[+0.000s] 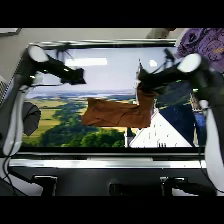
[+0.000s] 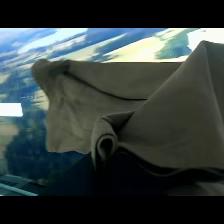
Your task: Fold the clothes and pants, and hang the long-sleeved shirts on hangers.
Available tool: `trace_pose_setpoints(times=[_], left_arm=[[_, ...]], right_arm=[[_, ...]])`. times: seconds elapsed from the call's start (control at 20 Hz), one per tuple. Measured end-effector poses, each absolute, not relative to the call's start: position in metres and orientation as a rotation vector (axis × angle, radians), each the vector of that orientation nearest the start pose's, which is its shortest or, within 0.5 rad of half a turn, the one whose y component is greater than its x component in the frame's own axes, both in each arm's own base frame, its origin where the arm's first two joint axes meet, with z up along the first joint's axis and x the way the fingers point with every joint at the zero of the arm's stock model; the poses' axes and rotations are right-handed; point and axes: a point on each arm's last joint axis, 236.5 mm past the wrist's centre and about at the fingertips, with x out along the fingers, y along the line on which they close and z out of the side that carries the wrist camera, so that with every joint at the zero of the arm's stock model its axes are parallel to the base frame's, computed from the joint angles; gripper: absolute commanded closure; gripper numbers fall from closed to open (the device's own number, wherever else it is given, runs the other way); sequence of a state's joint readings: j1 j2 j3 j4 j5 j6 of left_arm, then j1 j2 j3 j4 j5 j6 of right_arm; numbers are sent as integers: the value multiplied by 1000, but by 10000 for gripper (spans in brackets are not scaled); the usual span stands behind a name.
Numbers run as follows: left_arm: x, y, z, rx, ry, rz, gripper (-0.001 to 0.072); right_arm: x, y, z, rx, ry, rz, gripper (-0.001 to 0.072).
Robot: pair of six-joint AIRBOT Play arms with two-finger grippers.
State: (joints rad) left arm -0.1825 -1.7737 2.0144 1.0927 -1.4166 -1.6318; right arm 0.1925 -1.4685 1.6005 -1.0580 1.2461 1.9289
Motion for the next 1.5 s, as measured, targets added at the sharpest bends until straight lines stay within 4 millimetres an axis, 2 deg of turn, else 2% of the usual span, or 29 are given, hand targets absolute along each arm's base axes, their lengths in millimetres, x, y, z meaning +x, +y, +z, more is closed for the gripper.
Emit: trace_pose_setpoints(times=[0.15, 0.3, 0.45, 0.6, 0.85, 1.1, 1.3, 1.35, 1.5], left_arm=[[493, -146, 135, -297, 1129, -401, 690], [494, -106, 156, -314, 1078, -329, 690], [494, -80, 166, -327, 1051, -282, 689], [494, -67, 170, -337, 1040, -258, 689], [494, -61, 172, -342, 1033, -246, 689], [494, -59, 172, -342, 1032, -243, 689], [494, -59, 172, -343, 1032, -243, 689], [494, -59, 172, -342, 1032, -243, 689], [494, -59, 172, -342, 1032, -243, 689]], right_arm=[[430, 256, 99, 640, 1242, 362, 686], [423, 300, 86, 657, 1262, 399, 686], [417, 331, 72, 684, 1285, 422, 685], [415, 350, 61, 725, 1309, 436, 685], [422, 366, 57, 791, 1296, 457, 685], [440, 370, 64, 839, 1219, 458, 685], [446, 370, 64, 846, 1195, 453, 684], [446, 370, 62, 846, 1197, 450, 659], [445, 374, 56, 861, 1220, 457, 486]])
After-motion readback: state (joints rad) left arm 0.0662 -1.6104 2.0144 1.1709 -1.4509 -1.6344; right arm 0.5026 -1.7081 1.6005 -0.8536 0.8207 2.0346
